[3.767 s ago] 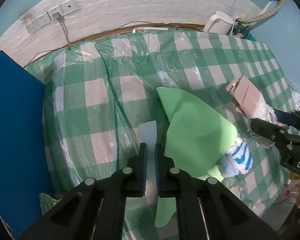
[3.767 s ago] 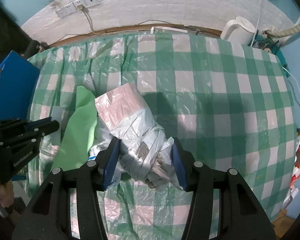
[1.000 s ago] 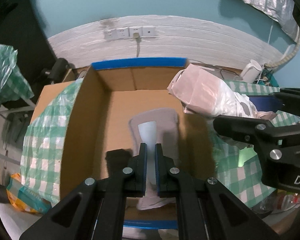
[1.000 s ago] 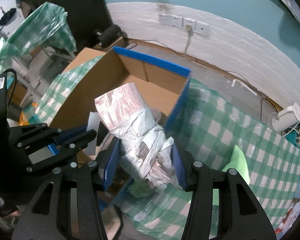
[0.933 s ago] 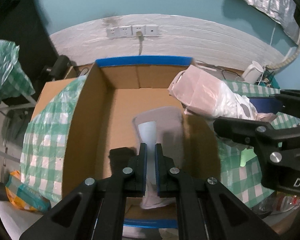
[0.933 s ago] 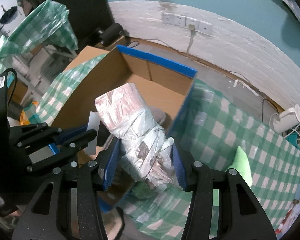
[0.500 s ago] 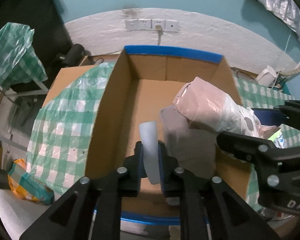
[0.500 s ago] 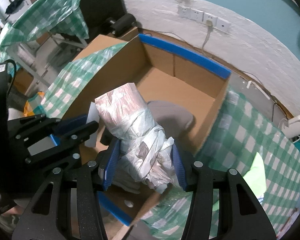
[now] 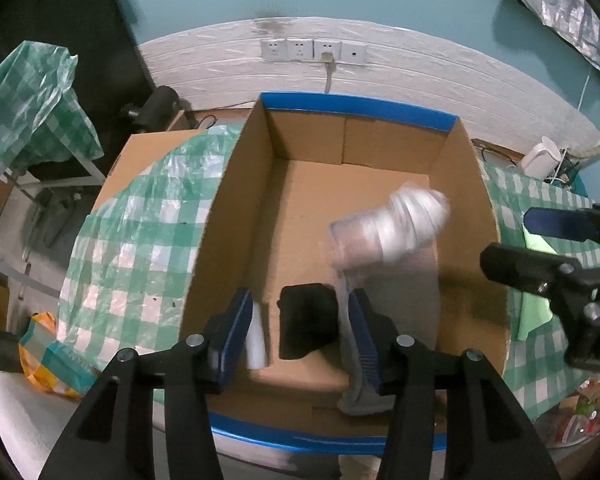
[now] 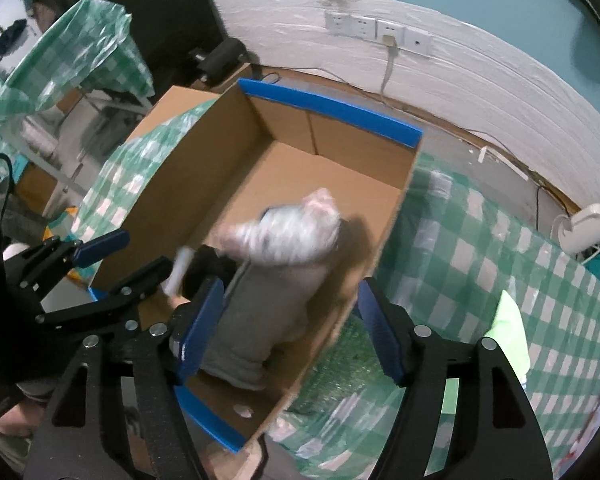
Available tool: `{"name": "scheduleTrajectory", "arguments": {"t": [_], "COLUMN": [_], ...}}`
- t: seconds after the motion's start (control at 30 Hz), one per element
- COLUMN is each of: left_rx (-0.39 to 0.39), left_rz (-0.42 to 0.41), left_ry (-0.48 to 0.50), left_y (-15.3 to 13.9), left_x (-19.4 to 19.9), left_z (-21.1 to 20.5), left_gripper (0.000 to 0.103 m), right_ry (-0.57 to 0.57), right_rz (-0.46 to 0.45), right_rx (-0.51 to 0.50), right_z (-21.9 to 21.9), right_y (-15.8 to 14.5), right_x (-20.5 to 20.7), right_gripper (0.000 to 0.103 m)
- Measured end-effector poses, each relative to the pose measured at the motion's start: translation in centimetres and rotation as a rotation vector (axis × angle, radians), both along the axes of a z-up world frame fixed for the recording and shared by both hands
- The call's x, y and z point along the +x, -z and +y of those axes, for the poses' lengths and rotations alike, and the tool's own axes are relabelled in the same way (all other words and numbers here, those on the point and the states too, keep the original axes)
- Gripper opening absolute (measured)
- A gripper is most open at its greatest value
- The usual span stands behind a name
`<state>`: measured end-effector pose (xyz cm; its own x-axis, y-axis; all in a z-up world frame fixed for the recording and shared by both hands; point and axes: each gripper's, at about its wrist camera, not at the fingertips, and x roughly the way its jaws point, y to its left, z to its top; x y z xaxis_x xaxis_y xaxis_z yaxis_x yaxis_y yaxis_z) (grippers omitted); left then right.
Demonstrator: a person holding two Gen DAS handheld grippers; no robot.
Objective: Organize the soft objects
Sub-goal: 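Open both grippers to drop the bundle and tube into the box, withdraw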
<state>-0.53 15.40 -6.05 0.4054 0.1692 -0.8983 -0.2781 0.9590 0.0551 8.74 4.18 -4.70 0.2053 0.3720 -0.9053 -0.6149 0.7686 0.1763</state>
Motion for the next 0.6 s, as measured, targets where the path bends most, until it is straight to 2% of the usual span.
{"name": "scheduleTrajectory", "arguments": {"t": [0.6], "left_rx": [-0.015], "left_rz": [-0.012], "left_ry": [0.079], "left_y": [-0.6], "left_x": [1.0], "left_z": [-3.9], "left_gripper": [0.053], "right_ry": [0.071], "right_rz": [-0.015], "right_rx": [-0.008], "right_z": [-5.8], "right_y": [0.2], "right_x": [0.4], "right_gripper": [0.071]}}
